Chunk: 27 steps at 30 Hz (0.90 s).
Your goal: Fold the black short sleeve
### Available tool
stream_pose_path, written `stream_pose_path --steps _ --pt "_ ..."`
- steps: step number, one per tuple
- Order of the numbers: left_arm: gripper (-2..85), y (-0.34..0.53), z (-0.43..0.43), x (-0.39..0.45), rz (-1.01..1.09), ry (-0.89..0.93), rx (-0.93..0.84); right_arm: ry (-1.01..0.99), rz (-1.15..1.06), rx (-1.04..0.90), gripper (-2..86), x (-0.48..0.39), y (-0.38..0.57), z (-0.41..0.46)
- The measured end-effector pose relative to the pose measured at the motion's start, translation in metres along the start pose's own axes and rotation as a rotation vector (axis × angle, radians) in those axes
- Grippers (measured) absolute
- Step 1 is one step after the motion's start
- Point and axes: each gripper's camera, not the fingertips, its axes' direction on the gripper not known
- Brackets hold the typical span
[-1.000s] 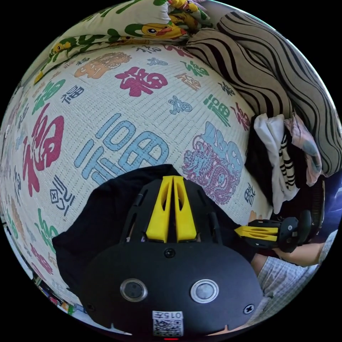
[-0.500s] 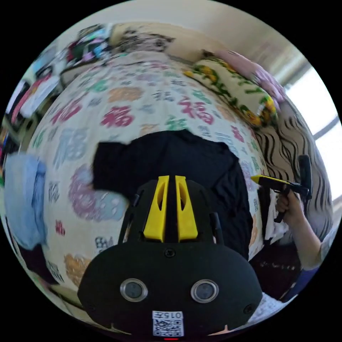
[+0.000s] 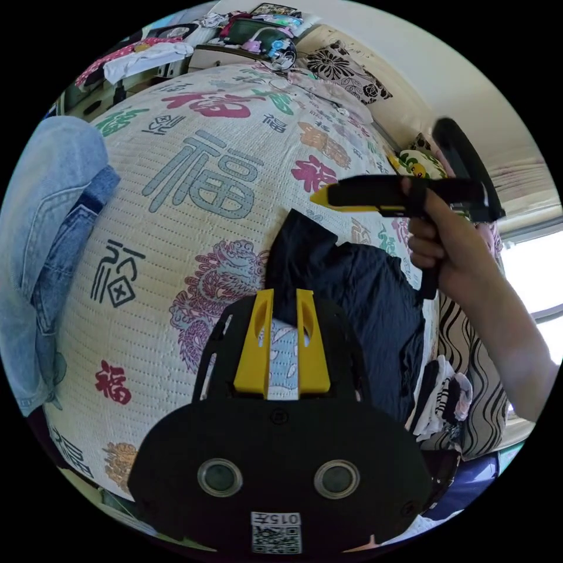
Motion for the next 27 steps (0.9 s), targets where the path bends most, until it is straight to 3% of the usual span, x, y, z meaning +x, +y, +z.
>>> stream_pose_path --steps 5,10,15,21,27 --pt "2.6 0.006 -0.006 -0.013 0.024 -0.023 -0.032 0.154 -0.039 -0.168 6.4 -0.026 -0.042 0.029" --pt "0.0 0.017 -0.026 -0.027 0.016 0.007 -0.007 0.241 -0.13 -0.157 -0.5 -0.046 -0.05 0.021" --pt "-0.3 0.034 -0.064 -0.013 0.095 -0.017 0.096 0.103 -0.137 -0.008 -1.0 -0.045 -0.04 -0.026" --pt "-0.3 0.061 -0.105 0.05 0.312 -0.035 0.238 -0.061 -0.028 0.246 -1.0 -0.007 0.04 -0.11" --pt "-0.2 0.094 -0.074 0.121 0.555 -0.005 0.12 -0.038 0.199 0.273 -0.9 0.037 0.147 -0.13"
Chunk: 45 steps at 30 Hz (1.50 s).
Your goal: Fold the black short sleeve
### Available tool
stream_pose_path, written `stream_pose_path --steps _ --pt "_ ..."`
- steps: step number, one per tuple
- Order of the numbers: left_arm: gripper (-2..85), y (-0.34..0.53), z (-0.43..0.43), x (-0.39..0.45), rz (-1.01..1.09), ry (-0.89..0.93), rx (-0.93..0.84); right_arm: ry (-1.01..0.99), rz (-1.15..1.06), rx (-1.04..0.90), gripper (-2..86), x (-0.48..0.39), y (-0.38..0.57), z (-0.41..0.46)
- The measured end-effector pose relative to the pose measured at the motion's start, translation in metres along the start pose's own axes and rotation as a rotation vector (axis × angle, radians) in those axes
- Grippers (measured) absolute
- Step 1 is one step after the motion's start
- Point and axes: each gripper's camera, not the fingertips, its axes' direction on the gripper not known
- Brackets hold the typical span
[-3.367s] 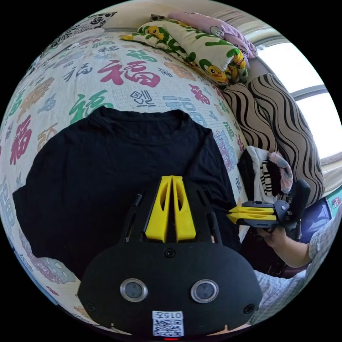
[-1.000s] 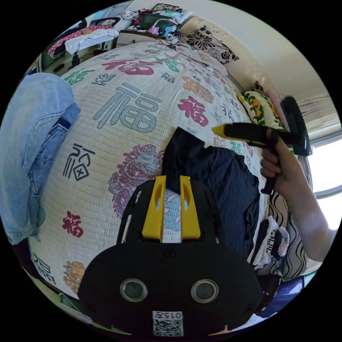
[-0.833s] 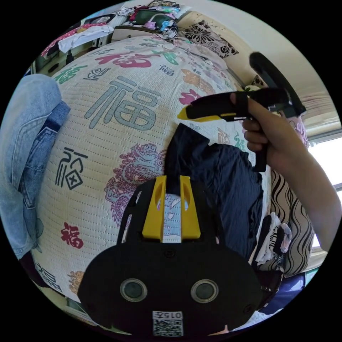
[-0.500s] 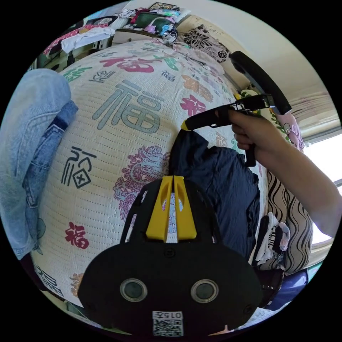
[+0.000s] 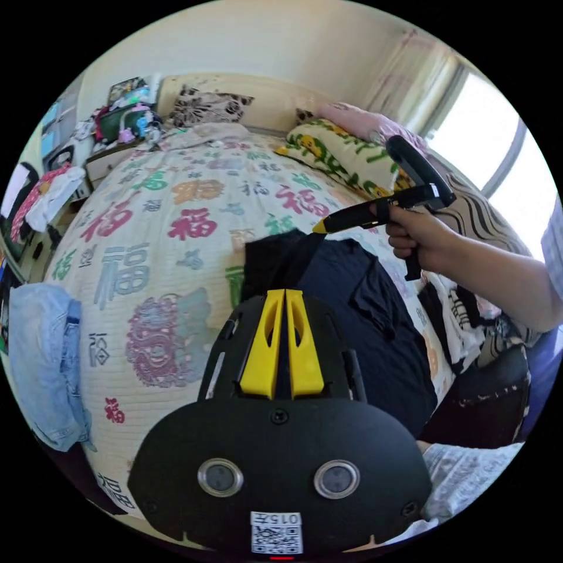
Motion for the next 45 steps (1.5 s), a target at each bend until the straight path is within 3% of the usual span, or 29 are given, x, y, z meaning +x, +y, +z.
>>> stream_pose_path --steps 4,9,14,18,21,29,38,45 --pt "0.0 0.015 0.044 0.029 0.026 0.07 -0.154 0.007 0.157 -0.089 -0.1 0.034 0.042 0.009" --pt "0.9 0.026 0.075 0.041 0.036 0.202 -0.34 0.076 0.2 -0.213 4.7 0.046 0.058 0.018" --pt "1.9 -0.002 0.048 0.03 0.017 0.189 -0.205 0.054 0.047 -0.09 5.0 0.027 0.02 -0.018" --pt "4.8 -0.031 0.062 0.006 -0.076 -0.014 -0.212 0.076 -0.02 -0.094 6.8 0.016 -0.026 -0.005" --pt "5.7 -0.037 0.077 -0.01 -0.168 -0.048 -0.222 0.011 0.012 -0.166 9.2 0.022 -0.063 0.016" --pt "0.3 -0.037 0.096 -0.02 -0.263 0.007 -0.248 0.009 -0.02 -0.311 -0.4 0.031 -0.1 0.033" --pt "6.6 -0.057 0.091 -0.003 -0.262 -0.036 -0.211 0.057 -0.075 -0.224 3.3 0.023 -0.067 -0.009" --pt "5.7 -0.073 0.106 0.071 -0.027 0.091 -0.31 0.171 -0.147 -0.305 0.7 0.014 0.024 -0.034"
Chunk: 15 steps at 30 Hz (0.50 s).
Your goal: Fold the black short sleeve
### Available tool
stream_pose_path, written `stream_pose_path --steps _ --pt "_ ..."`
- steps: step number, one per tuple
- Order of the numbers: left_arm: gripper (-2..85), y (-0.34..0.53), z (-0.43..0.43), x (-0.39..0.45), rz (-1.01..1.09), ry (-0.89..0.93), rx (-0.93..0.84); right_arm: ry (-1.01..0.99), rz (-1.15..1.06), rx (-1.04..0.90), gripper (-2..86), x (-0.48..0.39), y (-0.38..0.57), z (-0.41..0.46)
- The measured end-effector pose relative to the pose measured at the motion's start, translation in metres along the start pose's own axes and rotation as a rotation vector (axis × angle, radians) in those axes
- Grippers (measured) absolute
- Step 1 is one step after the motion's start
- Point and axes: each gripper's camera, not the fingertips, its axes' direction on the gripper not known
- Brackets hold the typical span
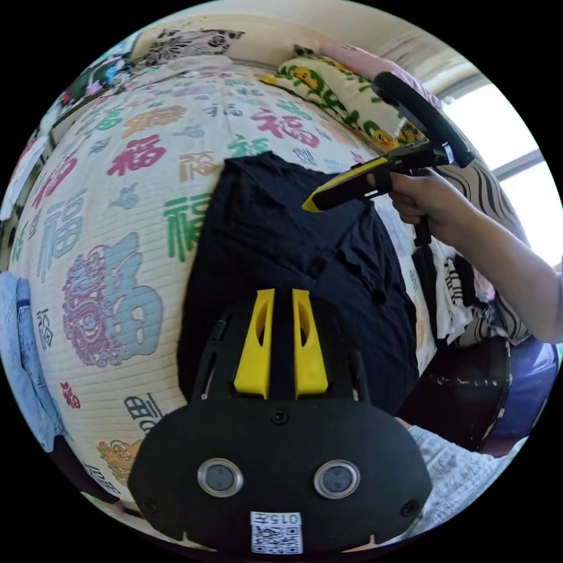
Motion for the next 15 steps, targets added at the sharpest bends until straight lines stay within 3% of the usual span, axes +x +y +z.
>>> stream_pose_path --steps 4,10,13,15 --pt "5.2 -0.008 0.028 0.012 0.001 -0.004 -0.078 -0.033 0.077 -0.074 -0.7 0.012 0.029 0.03" --pt "6.2 -0.025 0.036 0.013 0.019 0.027 -0.156 -0.119 0.107 -0.013 1.7 0.037 0.06 0.028" --pt "7.7 -0.056 0.023 0.015 0.175 0.146 -0.139 -0.078 0.162 0.09 4.2 0.069 0.089 0.002" --pt "7.9 -0.085 0.008 0.012 0.254 0.09 -0.075 -0.047 0.211 0.146 5.4 0.099 0.106 -0.014"
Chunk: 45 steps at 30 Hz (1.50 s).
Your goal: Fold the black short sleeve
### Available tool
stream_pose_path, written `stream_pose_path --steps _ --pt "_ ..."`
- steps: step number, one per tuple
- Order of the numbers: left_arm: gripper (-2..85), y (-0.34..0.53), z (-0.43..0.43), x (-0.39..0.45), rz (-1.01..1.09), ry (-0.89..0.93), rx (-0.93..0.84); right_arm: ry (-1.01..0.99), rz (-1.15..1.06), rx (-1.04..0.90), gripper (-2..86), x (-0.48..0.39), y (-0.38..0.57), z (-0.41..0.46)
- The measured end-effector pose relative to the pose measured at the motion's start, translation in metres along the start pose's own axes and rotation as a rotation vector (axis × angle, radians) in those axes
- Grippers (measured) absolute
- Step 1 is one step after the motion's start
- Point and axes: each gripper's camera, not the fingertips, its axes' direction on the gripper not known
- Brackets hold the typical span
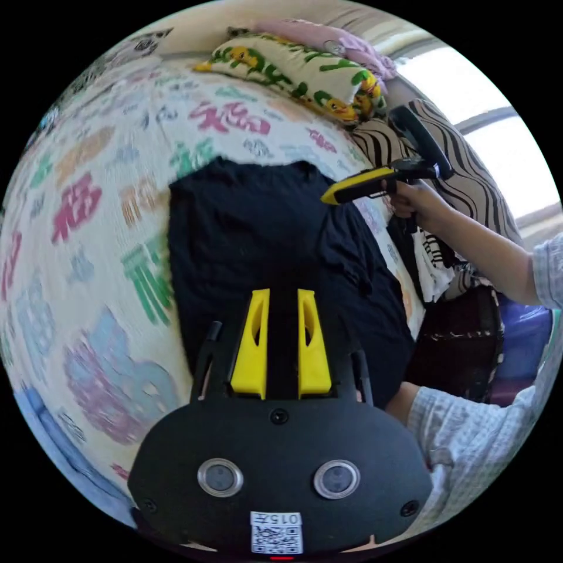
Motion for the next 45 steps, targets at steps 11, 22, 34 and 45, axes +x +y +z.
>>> stream_pose_path --steps 11,22,34,45 --pt "8.6 -0.153 0.027 -0.058 0.105 -0.133 -0.131 -0.001 0.028 -0.089 8.6 0.104 0.002 0.013" --pt "0.4 -0.168 0.046 -0.039 0.234 -0.185 -0.256 0.024 0.013 -0.101 -0.7 0.136 0.042 0.028" --pt "0.2 -0.167 -0.005 -0.021 0.269 -0.273 -0.012 0.087 0.073 0.069 -0.9 0.178 0.081 0.0" --pt "0.3 0.049 -0.014 0.046 0.376 -0.103 0.031 -0.115 -0.114 0.04 -0.8 0.119 0.289 0.041"
